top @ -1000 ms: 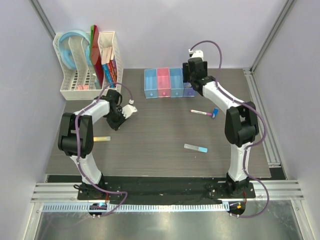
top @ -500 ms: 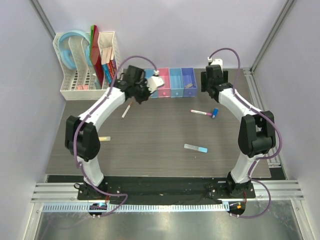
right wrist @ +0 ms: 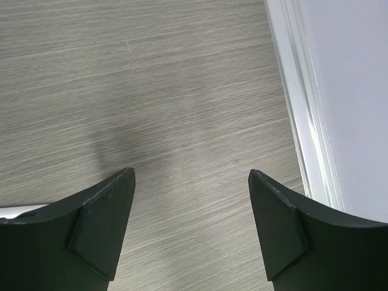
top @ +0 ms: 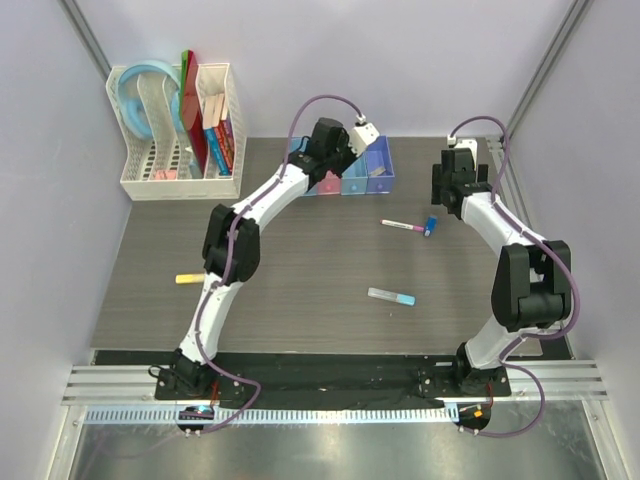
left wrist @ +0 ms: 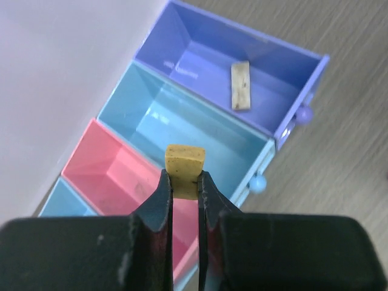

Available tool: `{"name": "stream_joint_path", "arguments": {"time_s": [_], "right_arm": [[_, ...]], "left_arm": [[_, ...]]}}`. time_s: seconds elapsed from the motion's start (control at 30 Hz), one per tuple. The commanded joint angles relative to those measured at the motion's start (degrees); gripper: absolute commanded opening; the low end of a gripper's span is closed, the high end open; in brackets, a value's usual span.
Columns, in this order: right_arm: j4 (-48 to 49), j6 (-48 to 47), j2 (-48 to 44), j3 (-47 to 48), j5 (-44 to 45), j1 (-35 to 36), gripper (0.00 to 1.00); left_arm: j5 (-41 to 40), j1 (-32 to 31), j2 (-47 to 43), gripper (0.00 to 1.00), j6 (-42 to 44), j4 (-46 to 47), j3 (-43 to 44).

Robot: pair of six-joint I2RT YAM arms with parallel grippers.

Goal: Sort the stationery into containers
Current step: Pick up the stationery from the center of the board, then place the stationery in the storage box.

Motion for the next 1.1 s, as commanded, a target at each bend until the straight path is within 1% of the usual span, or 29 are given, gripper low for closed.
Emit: {"name": "stream_joint_path", "arguments": {"time_s": [0.0, 0.13, 0.2, 0.3, 0.4, 0.47, 0.5, 0.57, 0.6, 0.63, 0.77, 0.8, 0.83, 0.9, 0.97, 1.07], "right_arm": [[1.59, -0.4, -2.91, 0.35, 0.66, 0.19, 0.81], [1.68, -0.58, -2.65, 0.35, 0.31, 0.19, 0.81], [1.77, -0.49, -2.74, 0.18, 0.05, 0.19, 0.81], [1.77, -0.4, -3.18, -0.26, -0.39, 0.19, 0.81], [1.94, -0.49, -3.53, -0.79, -0.66, 0.19, 0.81], [1.95, -0.4, -4.06, -1.23, -1.01, 0.11, 0.81], [1.94, -0.14, -4.32, -1.32, -1.27, 0.11, 0.81], [1.94, -0.05, -5.28, -1.84, -1.8, 0.19, 0.81], [1.94, 0.04, -5.55, -1.93, -1.97, 0.19, 0.81], [1.86, 0.12, -5.99, -2.11, -2.24, 0.19, 0.81], [1.86, 0.21, -6.43, -2.2, -2.85, 0.19, 0.81], [1.94, 0.21, -6.34, -2.02, -2.94, 0.11, 0.81], [1.86, 0.21, -6.34, -1.93, -3.12, 0.19, 0.81], [1.95, 0.21, -5.99, -1.67, -3.38, 0.19, 0.81], [1.86, 0.21, -5.38, -0.97, -3.82, 0.19, 0.81], [1.77, 1.09, -3.1, 1.14, -5.39, 0.19, 0.81]], "left_arm": [[-2.37, -3.04, 3.05, 0.0, -1.55, 12.43, 3.44], [-1.14, -4.18, 4.55, 0.0, -3.13, 17.44, 2.48], [-1.66, -4.88, 5.69, 0.0, -3.22, 17.89, 3.61], [-2.36, -5.68, 7.63, 0.0, -2.78, 21.04, 4.85], [-2.01, -6.29, 9.03, 0.0, -1.82, 21.23, 5.64], [-3.24, -6.56, 10.43, 0.01, -0.07, 20.79, 6.6], [-3.77, -6.73, 10.88, 0.08, 0.2, 20.88, 6.69], [-4.82, -6.82, 11.32, 0.14, 0.99, 20.88, 6.61], [-5.26, -6.82, 11.76, 0.26, 1.26, 21.05, 6.43], [-5.61, -6.73, 11.94, 0.35, 1.44, 21.23, 6.17], [-7.37, -6.73, 12.73, 0.5, 2.76, 22.98, 6.08], [-7.55, -6.73, 12.64, 0.61, 2.93, 23.16, 6.08], [-7.38, -6.73, 12.55, 0.66, 2.76, 23.42, 5.99], [-9.48, -6.73, 12.03, 0.76, 2.23, 23.6, 5.99], [-9.66, -6.65, 10.63, 0.8, 1.53, 23.6, 5.73], [-10.97, -6.65, 7.29, 0.82, 0.3, 23.6, 4.68]]}}
